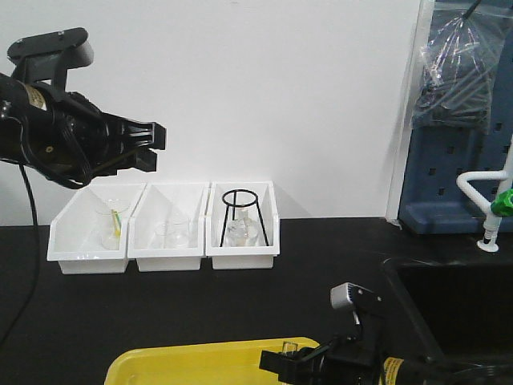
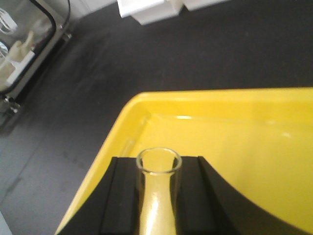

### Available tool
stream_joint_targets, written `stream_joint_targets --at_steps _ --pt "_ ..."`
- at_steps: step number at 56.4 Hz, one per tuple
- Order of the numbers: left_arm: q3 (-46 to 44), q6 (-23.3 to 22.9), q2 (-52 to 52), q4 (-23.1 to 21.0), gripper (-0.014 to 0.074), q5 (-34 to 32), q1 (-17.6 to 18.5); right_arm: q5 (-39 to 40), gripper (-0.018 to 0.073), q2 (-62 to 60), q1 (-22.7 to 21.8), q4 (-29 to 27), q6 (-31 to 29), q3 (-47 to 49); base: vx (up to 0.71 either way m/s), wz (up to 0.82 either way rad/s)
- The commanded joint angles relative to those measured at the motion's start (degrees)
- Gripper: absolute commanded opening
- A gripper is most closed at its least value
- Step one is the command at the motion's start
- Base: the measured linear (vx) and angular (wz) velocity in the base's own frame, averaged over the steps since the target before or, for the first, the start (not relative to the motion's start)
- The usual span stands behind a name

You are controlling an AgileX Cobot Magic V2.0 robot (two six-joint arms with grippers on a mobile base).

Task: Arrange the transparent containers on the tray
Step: 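Lay the tube flat in the tray and open the right gripper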

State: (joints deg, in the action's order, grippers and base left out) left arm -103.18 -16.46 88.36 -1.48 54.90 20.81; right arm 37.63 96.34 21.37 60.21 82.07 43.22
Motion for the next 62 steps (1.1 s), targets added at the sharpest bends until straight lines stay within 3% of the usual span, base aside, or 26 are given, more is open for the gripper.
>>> stream_joint_targets --at_steps 1,8,12,21,27,30,62 --pt "-1.73 0.20 -2.57 -0.17 0.0443 -3.08 0.35 5.61 -0.0011 0.12 -0.23 -1.42 0.57 3.41 0.00 0.00" --pt "-1.73 0.20 -2.57 -0.17 0.0443 -3.03 0.35 5.40 -0.0011 1.84 -0.23 0.11 3.52 7.60 0.00 0.00" --pt "-1.73 0.20 -2.57 -0.17 0.0443 -3.01 0.35 4.24 -0.0011 2.84 -0.23 3.64 7.81 10.88 0.00 0.00" --pt "-1.73 0.20 -2.57 -0.17 0.0443 -2.95 0.35 2.06 -0.0011 5.41 -0.23 20.93 24.14 18.62 0.00 0.00" --pt "-1.73 0.20 -2.57 -0.17 0.0443 -2.95 0.35 1.88 -0.0011 7.18 -0.23 36.36 38.11 23.84 0.00 0.00" --pt "-1.73 0.20 -2.57 -0.17 0.0443 -2.95 0.35 2.28 -0.0011 7.91 -0.23 41.34 39.84 25.50 0.00 0.00" --pt "-1.73 0.20 -2.51 -0.17 0.0443 -2.96 0.35 -3.87 -0.0011 13.15 -0.23 42.25 39.84 25.96 0.00 0.00"
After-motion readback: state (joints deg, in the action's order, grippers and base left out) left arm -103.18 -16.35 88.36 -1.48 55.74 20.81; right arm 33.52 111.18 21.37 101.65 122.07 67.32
